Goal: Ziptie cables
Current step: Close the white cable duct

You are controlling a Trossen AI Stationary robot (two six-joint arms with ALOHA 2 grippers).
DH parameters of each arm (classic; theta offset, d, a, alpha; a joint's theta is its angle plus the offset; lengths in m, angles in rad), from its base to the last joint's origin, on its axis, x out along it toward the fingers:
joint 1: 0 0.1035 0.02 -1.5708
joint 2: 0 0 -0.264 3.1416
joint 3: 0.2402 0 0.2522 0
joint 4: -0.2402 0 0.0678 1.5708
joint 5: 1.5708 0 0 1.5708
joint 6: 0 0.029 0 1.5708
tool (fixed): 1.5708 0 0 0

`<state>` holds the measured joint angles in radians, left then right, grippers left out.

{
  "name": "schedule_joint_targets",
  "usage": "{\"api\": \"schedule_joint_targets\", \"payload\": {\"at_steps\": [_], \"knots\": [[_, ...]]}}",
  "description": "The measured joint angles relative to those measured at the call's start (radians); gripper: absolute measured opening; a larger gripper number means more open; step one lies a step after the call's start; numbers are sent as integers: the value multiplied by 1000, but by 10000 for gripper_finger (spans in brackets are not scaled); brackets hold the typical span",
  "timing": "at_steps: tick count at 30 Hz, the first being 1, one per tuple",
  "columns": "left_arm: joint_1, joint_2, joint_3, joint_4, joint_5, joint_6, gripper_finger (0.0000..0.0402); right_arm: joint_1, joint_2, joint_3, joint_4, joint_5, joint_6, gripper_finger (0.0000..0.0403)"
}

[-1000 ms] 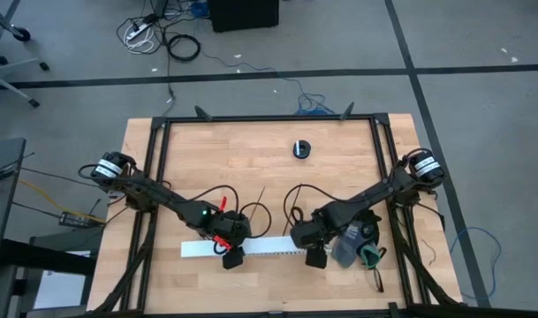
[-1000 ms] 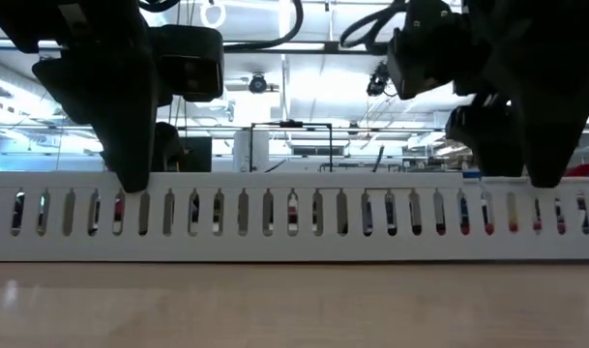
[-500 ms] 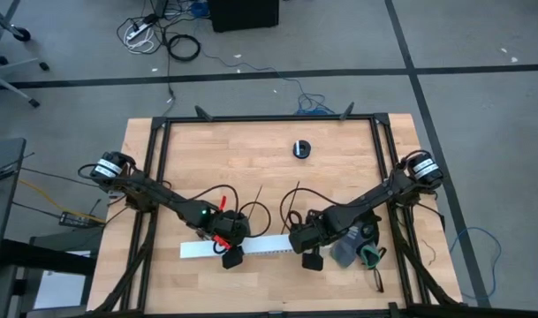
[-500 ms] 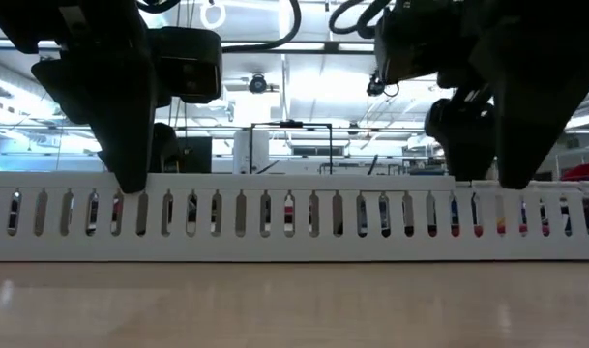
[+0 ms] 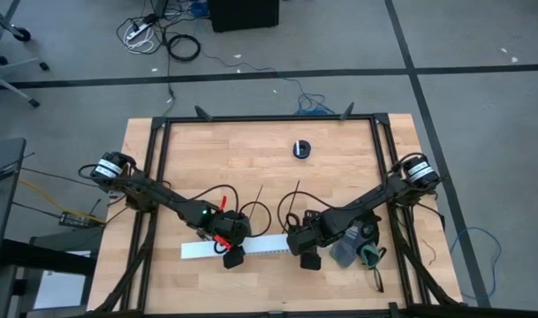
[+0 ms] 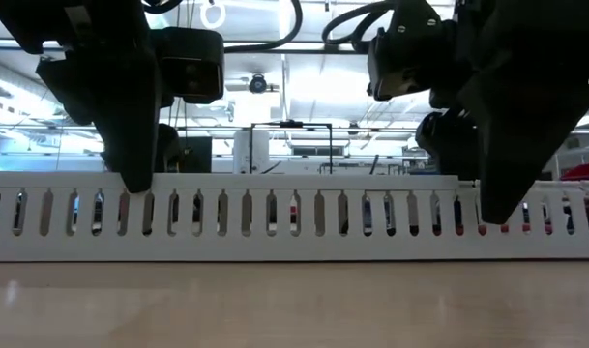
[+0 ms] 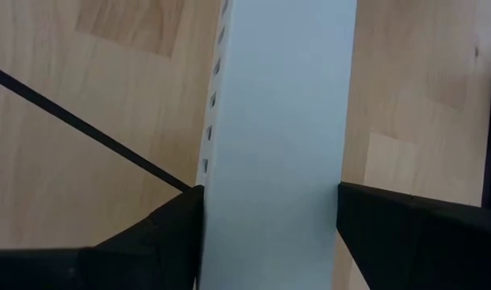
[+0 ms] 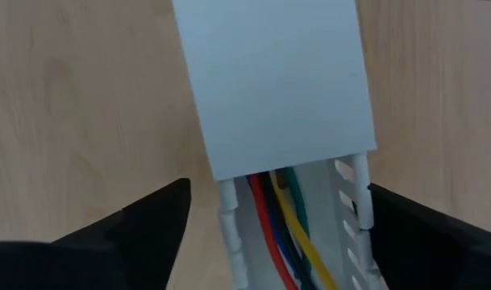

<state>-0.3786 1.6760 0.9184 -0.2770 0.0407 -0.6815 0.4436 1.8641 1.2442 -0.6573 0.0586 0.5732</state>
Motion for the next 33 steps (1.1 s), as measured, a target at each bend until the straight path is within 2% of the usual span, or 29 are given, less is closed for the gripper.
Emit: {"api": "schedule_joint_targets", "payload": {"at_steps": [10, 15, 27, 33], "knots": [[-1, 0, -1, 14, 12, 84, 241, 1, 0, -1, -9, -5, 3, 244], [5, 1, -3, 29, 20, 89, 240, 1, 0, -1, -5, -7, 2, 213], [13, 2, -4, 47, 32, 70, 241, -24, 0, -3, 26, -36, 0, 214], [18, 62, 30, 54, 58, 61, 241, -38, 0, -3, 23, -71, 5, 215]]}}
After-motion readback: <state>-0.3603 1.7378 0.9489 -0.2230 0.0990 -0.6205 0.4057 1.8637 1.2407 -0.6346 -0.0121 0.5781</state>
